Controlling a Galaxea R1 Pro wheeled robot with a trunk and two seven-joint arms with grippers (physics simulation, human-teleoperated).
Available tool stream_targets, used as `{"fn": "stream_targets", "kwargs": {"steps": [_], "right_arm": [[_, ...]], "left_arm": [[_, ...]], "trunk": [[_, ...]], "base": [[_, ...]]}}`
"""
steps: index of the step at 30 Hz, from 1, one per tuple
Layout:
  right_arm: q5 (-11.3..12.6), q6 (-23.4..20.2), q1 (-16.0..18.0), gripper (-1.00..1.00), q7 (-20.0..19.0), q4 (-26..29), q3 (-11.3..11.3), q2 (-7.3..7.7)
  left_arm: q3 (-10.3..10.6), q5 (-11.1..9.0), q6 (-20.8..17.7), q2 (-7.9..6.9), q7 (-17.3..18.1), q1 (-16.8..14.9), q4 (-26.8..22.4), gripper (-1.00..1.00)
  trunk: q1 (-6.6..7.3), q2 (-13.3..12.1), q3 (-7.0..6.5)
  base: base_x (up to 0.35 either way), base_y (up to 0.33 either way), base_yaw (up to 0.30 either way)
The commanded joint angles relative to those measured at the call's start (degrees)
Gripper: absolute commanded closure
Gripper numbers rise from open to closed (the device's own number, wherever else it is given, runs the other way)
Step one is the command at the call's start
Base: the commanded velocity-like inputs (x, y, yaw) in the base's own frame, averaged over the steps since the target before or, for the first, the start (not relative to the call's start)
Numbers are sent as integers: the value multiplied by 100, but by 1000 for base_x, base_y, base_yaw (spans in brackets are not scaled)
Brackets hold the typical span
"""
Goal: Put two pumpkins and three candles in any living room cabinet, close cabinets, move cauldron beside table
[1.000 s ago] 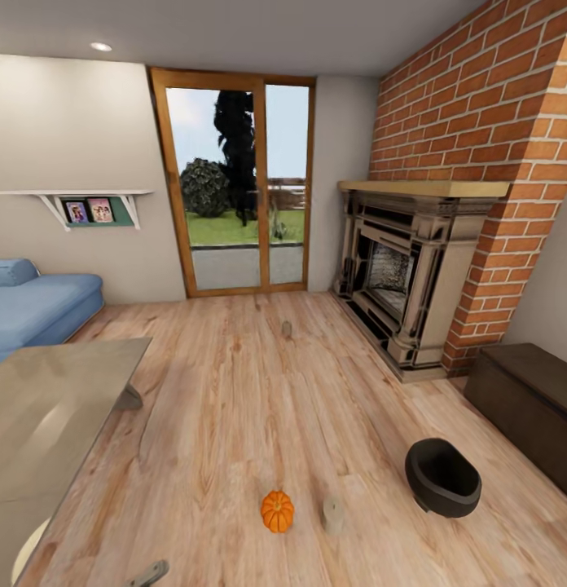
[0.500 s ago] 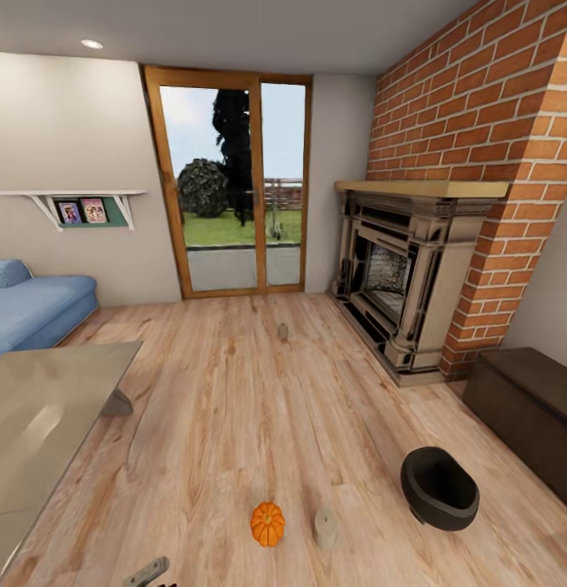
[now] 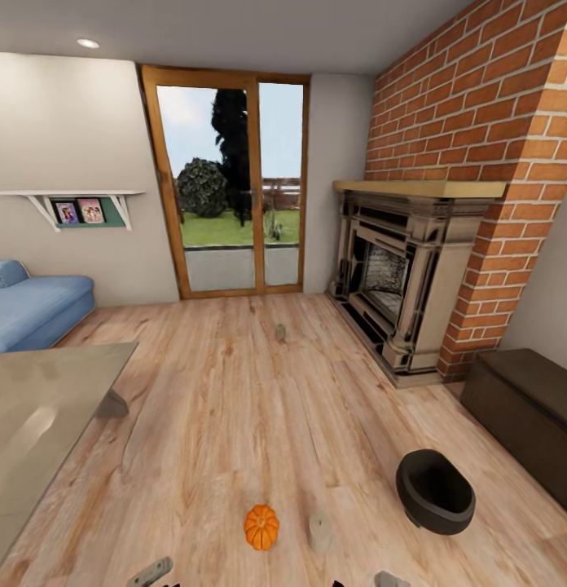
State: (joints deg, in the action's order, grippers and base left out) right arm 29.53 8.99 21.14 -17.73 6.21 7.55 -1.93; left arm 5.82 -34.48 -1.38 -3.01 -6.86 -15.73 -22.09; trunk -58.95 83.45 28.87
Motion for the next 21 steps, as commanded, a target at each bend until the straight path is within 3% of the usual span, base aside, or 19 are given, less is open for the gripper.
{"fn": "stream_targets", "kwargs": {"steps": [1, 5, 7, 8, 12, 16, 21], "right_arm": [[60, -252, 5, -100, -73, 341, 52, 4], [79, -1330, -25, -100, -121, 2086, 48, 10], [92, -2189, -53, -100, -9, 3431, 13, 19], [95, -2397, -59, -100, 46, 3765, 7, 26], [141, -3866, -80, -100, 697, 6071, -14, 177], [171, -4662, -83, -100, 967, 7488, -24, 226], [183, -4832, -84, -100, 926, 7936, -25, 234]], "left_arm": [[46, -43, -14, -7, -45, -1, -14, -100], [37, -42, -12, -7, -46, -1, -15, -100], [35, -42, -12, -7, -46, -1, -15, -100], [34, -42, -12, -7, -45, -1, -15, -100], [39, -46, -12, -7, -46, -1, -14, -100], [40, -50, -12, -7, -44, 1, -14, -100], [21, -53, -18, -9, -44, 0, -7, -100]], "trunk": [[0, 3, 6], [0, 3, 6], [0, 3, 6], [0, 3, 6], [0, 3, 6], [0, 3, 6], [0, 3, 5]], "base": [[22, -42, 0], [10, -18, 0], [3, -6, 0], [2, -4, 0], [1, -1, 0], [1, 0, 0], [141, 15, -2]]}}
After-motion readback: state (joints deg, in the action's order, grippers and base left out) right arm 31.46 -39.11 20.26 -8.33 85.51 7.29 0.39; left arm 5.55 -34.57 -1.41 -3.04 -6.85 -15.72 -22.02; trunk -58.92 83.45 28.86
